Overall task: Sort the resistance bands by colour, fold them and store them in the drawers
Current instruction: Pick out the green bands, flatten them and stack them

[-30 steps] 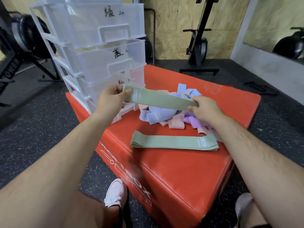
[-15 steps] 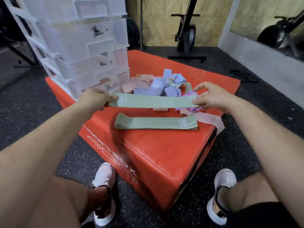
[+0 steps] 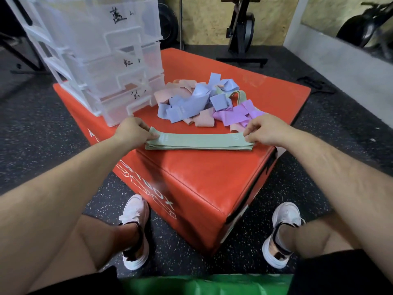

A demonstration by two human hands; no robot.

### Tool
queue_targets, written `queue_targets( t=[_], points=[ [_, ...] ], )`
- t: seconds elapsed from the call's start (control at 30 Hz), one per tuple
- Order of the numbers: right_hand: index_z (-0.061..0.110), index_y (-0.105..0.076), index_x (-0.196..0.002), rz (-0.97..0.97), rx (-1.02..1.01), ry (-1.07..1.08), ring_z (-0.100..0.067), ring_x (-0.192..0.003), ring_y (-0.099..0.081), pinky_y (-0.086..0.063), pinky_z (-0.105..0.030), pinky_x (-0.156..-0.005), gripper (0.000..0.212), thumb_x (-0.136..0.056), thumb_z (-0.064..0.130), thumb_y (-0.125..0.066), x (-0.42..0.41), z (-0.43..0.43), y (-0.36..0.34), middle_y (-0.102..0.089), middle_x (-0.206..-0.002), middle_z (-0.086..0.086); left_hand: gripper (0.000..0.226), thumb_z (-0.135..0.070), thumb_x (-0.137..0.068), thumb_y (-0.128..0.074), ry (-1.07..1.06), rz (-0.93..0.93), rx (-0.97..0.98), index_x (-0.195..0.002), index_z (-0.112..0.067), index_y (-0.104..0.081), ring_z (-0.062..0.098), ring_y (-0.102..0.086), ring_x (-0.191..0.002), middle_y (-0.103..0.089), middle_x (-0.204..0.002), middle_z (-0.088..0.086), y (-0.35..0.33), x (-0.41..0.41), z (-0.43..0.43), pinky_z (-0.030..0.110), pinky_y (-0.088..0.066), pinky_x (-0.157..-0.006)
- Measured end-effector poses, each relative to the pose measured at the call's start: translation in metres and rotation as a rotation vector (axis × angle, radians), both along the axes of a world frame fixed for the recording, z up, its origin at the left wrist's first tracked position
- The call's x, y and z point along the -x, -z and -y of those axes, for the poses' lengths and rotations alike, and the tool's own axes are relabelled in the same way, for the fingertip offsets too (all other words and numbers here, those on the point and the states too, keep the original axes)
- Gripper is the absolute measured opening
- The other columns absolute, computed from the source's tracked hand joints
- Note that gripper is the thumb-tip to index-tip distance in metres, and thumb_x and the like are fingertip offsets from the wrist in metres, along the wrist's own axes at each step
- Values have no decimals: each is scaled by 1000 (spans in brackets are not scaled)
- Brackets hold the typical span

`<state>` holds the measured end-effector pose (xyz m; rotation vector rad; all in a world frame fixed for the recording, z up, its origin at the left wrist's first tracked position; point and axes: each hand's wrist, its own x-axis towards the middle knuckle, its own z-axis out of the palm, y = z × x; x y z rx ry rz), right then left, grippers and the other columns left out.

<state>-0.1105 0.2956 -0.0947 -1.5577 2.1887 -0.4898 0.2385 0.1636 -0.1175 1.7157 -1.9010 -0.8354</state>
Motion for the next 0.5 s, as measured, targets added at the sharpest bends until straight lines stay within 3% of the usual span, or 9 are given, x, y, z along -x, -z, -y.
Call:
queue_targets(
  t=[0.17,0.3,0.5],
  points=[
    [23,-75,-85,-10,10,2,-11,-76,-65,-50,-26,-68,12,-77,15,-78,4,-2,9,-72,-84,6,37,-25,-74,-84,53,68,140,-94,-10,-57,23,-55,-71,-58,-82,3,11,4,-5,32,-40,-56],
    [24,-72,-86,-47,19,-22,-11,-60,-54,-39,-26,-54,6,-83,20,-74,-2,-7,15,-63,-73,4,28,-25,-79,-81,137,158,222,-85,-14,-56,27,-56,-82,-58,-95,11,17,4,-3,30,-34,-63],
    [30,-72,-84,-90,22,-69,-12,-63,-54,-38,-27,-55,2,-85,30,-72,-4,-16,10,-61,-71,6,25,-30,-80,-77,148,251,193,-80,-14,-59,25,-58,-83,-62,-97,12,13,3,-1,30,-38,-66]
  ],
)
